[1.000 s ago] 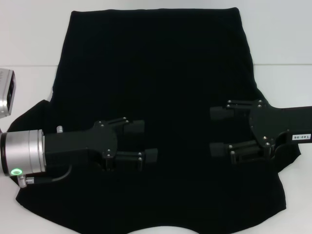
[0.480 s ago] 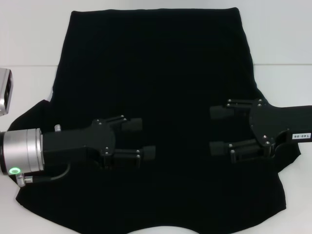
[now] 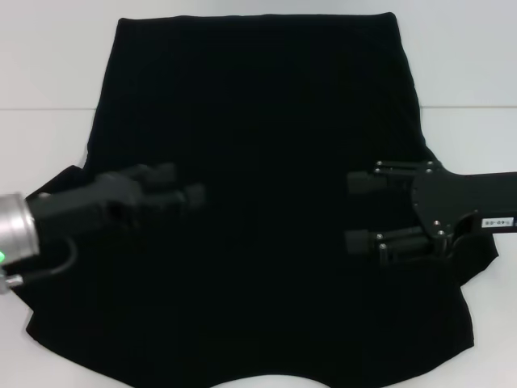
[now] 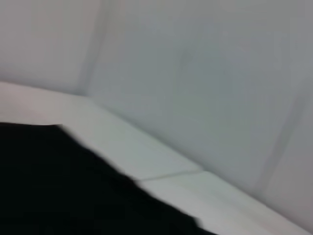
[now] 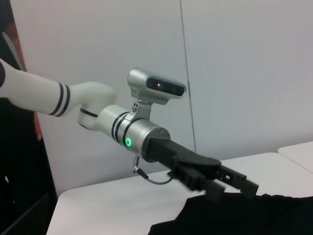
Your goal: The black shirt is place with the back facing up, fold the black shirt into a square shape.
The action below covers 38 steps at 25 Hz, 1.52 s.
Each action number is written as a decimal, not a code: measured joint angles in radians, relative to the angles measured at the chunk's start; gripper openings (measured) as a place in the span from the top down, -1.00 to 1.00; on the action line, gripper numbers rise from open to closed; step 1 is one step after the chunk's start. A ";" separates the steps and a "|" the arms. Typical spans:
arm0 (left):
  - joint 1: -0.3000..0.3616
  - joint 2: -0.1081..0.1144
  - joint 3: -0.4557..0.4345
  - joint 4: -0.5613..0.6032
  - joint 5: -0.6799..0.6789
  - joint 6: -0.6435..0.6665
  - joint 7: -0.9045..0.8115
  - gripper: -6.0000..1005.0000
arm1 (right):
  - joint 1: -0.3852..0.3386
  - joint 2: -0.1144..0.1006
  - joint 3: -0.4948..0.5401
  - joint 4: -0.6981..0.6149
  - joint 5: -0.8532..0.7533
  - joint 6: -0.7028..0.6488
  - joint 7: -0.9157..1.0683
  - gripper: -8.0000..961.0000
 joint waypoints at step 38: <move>0.025 0.018 -0.052 0.375 0.674 -0.250 -0.807 -0.77 | 0.033 0.032 -0.018 -0.005 0.000 0.039 0.053 -0.90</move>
